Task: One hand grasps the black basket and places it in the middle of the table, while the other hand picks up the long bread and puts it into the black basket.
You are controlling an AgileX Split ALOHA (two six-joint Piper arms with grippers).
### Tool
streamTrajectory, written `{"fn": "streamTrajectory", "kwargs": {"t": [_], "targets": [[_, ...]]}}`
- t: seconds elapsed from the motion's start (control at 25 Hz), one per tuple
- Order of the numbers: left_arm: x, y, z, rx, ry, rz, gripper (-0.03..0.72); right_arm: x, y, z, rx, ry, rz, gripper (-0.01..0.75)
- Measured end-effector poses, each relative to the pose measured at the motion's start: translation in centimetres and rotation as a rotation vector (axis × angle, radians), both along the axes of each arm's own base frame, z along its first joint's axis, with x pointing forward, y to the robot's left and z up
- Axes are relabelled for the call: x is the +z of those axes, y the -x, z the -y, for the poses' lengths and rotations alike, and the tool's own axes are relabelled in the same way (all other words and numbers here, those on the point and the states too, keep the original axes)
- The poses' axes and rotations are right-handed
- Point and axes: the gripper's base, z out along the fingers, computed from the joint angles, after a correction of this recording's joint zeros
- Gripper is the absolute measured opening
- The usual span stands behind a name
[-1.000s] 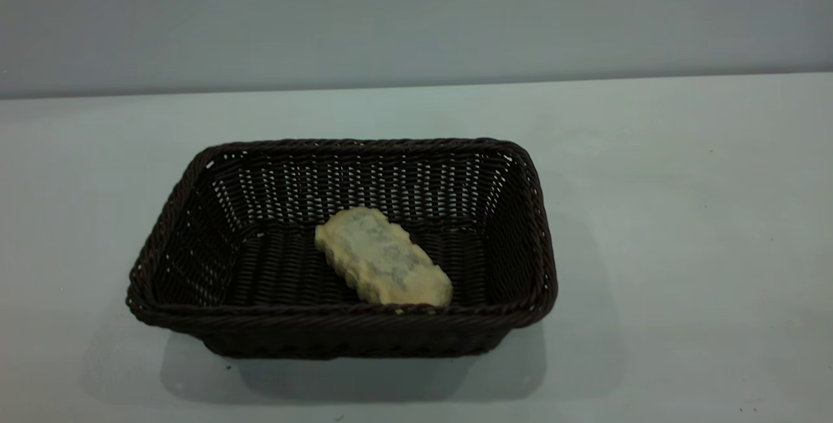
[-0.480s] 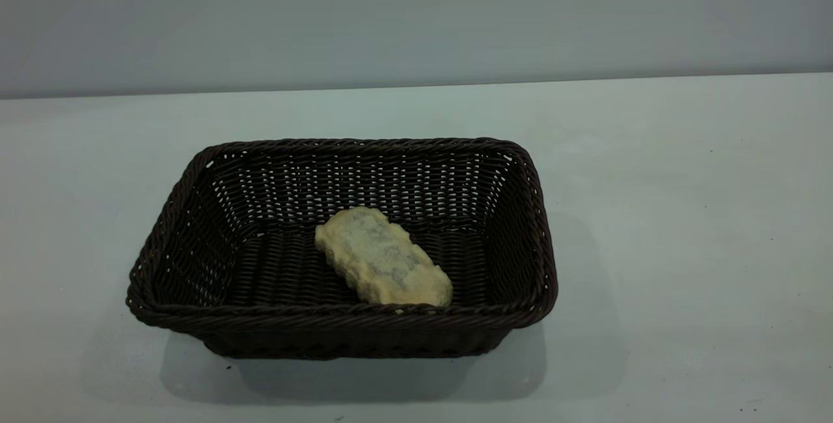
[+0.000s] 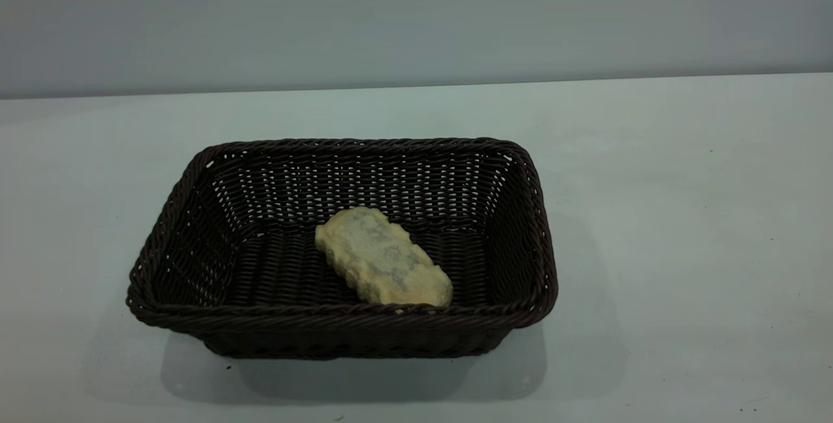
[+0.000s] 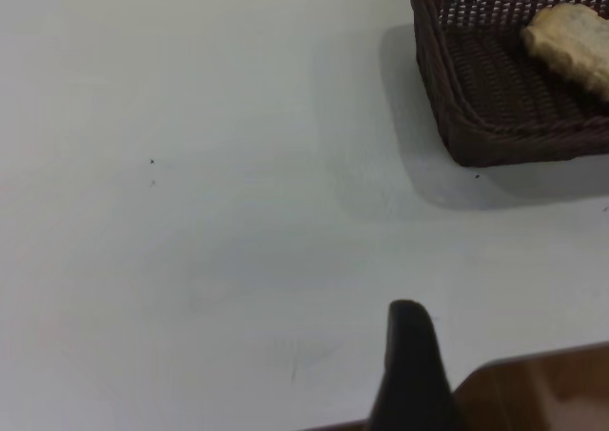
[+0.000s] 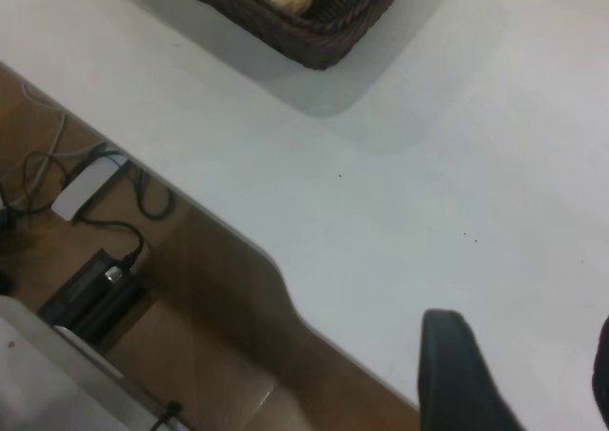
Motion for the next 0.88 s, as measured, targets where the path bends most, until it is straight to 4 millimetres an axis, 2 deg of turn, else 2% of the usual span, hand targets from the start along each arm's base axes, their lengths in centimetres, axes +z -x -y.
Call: {"fn": "streamTrajectory", "kwargs": {"t": [0.16, 0.36, 0.52, 0.88], "targets": [[0.0, 0.0, 0.0, -0.001, -0.001, 0.0, 0.575, 0.07, 0.66, 0.38, -0.032, -0.026, 0.046, 0.334], [0.02, 0.03, 0.13, 0.073, -0.001, 0.002, 0.575, 0.07, 0.54, 0.53, -0.341, -0.03, 0.06, 0.334], [0.02, 0.05, 0.26, 0.132, 0.002, 0.003, 0.575, 0.07, 0.37, 0.6, -0.504, -0.029, 0.061, 0.334], [0.03, 0.04, 0.27, 0.139, 0.002, 0.004, 0.575, 0.07, 0.34, 0.6, -0.533, -0.03, 0.061, 0.334]]}}
